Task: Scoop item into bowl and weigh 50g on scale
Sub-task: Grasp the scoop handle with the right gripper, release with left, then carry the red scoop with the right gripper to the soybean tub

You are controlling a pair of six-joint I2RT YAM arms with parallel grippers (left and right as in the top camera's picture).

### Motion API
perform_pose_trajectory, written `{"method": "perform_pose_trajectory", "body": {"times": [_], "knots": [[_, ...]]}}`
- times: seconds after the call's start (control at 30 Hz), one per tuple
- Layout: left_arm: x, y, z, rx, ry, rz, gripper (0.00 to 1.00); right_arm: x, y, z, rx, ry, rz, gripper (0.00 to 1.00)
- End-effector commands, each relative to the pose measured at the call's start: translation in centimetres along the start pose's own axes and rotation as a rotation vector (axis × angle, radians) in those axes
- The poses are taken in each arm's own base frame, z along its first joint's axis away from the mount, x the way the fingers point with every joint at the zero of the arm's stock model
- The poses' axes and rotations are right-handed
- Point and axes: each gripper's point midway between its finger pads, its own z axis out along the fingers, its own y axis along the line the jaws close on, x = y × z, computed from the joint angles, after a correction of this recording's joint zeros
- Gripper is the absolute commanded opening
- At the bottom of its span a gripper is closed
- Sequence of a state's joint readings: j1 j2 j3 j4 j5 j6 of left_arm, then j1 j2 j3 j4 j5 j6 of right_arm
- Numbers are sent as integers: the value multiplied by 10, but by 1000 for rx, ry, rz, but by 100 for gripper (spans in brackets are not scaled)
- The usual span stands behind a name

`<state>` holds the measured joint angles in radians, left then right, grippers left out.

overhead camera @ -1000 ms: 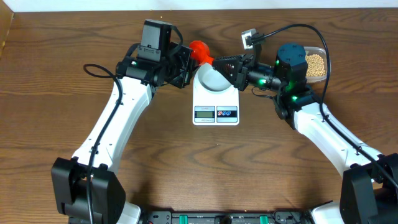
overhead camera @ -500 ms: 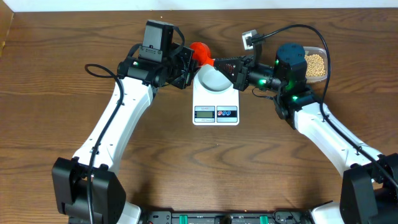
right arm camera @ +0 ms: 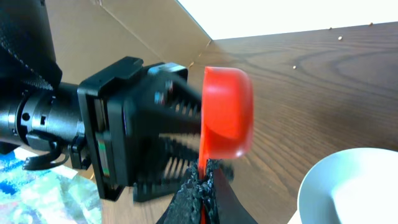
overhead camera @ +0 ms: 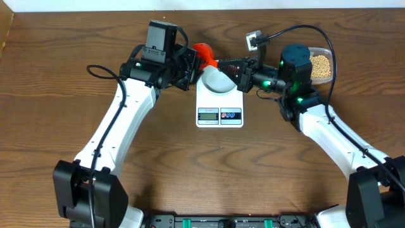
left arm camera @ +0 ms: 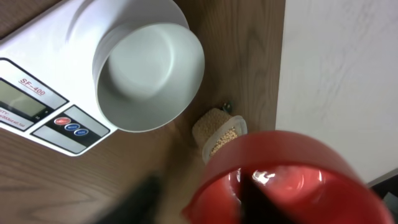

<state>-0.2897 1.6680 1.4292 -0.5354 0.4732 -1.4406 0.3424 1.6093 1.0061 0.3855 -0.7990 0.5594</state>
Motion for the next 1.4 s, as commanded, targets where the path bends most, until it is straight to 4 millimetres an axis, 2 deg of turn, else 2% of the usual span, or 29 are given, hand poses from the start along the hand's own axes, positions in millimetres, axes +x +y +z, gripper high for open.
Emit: {"method": "perform_pose_trajectory", "body": {"times": [0.0,0.2,0.33,0.5,0.7,0.8,0.97,1.17,1.37], "knots": [[4,4,5,-15,22,-3,96,-7,2,-3,-12,-7,-15,1],[2,4,5,-15,9,0,98,-22,-20,-21,40,-48,6,1],[-2,4,5,-17,-12,55,98,-32,-42,-39,96,-79,36,1],[-7,4,5,-23,-36,255,98,-38,-70,-63,169,-102,94,1],[-10,5,5,-38,-53,605,98,-41,-90,-85,229,-120,144,1],[-10,5,5,-42,-50,768,98,-44,-92,-93,246,-130,154,1],[-11,5,5,-47,-48,932,98,-48,-93,-111,284,-142,185,1],[-11,5,5,-49,-46,1002,98,-43,-87,-132,352,-133,219,1],[-11,5,5,-51,-45,1020,98,-34,-68,-153,433,-112,216,1]]}}
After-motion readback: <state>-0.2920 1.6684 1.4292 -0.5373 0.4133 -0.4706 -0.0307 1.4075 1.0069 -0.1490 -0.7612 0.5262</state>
